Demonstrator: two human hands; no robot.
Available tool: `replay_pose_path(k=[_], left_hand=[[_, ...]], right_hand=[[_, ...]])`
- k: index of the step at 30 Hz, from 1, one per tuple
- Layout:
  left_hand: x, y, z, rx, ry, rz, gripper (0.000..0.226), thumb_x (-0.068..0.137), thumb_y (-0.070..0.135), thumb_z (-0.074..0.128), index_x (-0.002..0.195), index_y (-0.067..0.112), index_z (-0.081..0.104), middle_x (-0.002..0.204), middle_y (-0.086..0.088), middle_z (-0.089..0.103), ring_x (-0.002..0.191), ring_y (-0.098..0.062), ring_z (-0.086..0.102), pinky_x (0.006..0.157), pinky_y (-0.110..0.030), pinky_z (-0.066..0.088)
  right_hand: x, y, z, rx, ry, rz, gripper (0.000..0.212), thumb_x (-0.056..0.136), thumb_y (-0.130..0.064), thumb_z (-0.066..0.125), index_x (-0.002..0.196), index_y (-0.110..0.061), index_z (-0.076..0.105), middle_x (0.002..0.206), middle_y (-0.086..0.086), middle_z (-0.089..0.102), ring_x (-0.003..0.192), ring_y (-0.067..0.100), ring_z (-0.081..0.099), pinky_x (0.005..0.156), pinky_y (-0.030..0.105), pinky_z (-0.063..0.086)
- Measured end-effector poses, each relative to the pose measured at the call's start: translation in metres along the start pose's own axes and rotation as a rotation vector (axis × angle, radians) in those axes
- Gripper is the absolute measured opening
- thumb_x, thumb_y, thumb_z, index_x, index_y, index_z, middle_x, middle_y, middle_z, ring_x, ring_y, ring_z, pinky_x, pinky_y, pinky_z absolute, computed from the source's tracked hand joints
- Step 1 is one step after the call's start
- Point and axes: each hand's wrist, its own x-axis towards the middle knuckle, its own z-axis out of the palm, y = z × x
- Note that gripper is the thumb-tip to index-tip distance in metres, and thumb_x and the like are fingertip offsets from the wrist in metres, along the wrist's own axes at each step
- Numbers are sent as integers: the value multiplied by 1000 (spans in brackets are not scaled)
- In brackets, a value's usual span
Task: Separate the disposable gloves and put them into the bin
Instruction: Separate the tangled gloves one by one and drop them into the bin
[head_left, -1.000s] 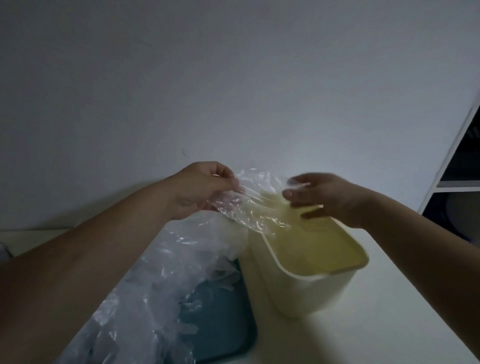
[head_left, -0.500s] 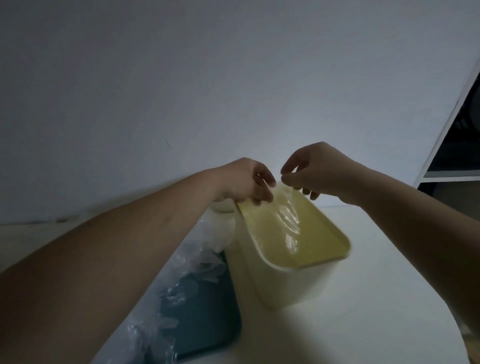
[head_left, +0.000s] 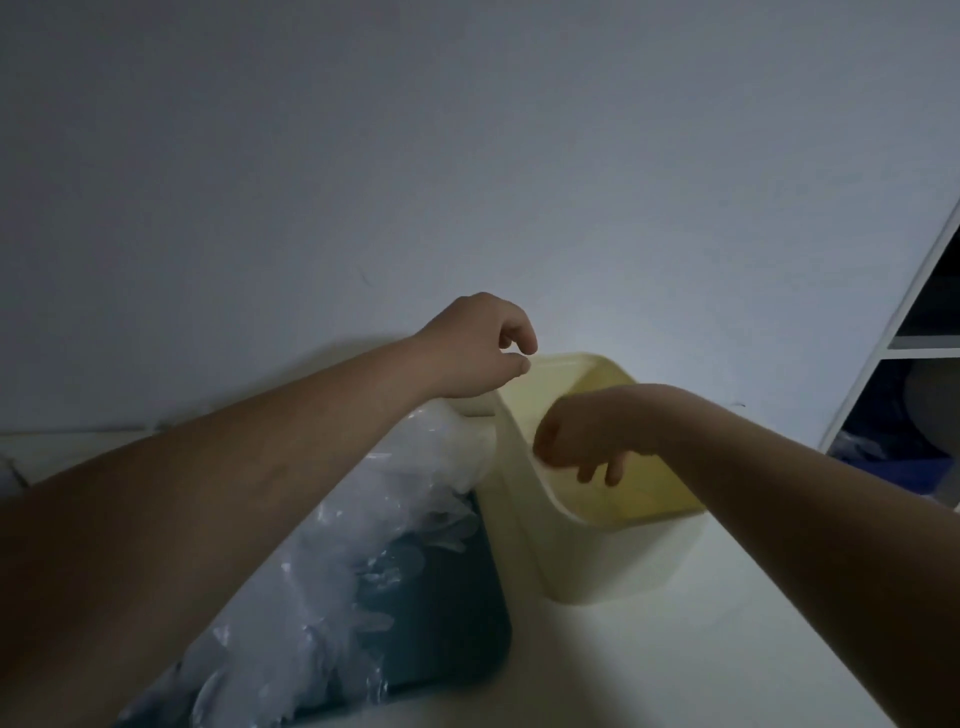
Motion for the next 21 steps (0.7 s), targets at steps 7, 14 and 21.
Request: replay_pose_path(k=[7,14,21], left_hand=[[-65,-11,-40,129,-99,-49,23,95,35,74,118,31,73,127,10,66,121,-12,60,102,-36,51],[-115,-60,-13,430,-540,-139,56,95,41,68,148,29,56,155,1,48,141,-23,47,117,-42,41],[-131,-87,-26,441,-465,-202,39,94,33,62,132,25,69,130,3,66,112,-21,63,102,-41,54]], right_hand=[[-34,-41,2,265,121,-55,44,102,-37,62,131,-5,53,107,16,68,80,33,76,59,43,65],[-19,-37,20,114,414,-47,33,85,-6,54,118,-3,61,102,17,68,78,36,74,59,45,65],[-19,-82,26,-20,720,-328,38,100,-26,55,137,-19,60,135,5,60,123,27,60,102,40,53]])
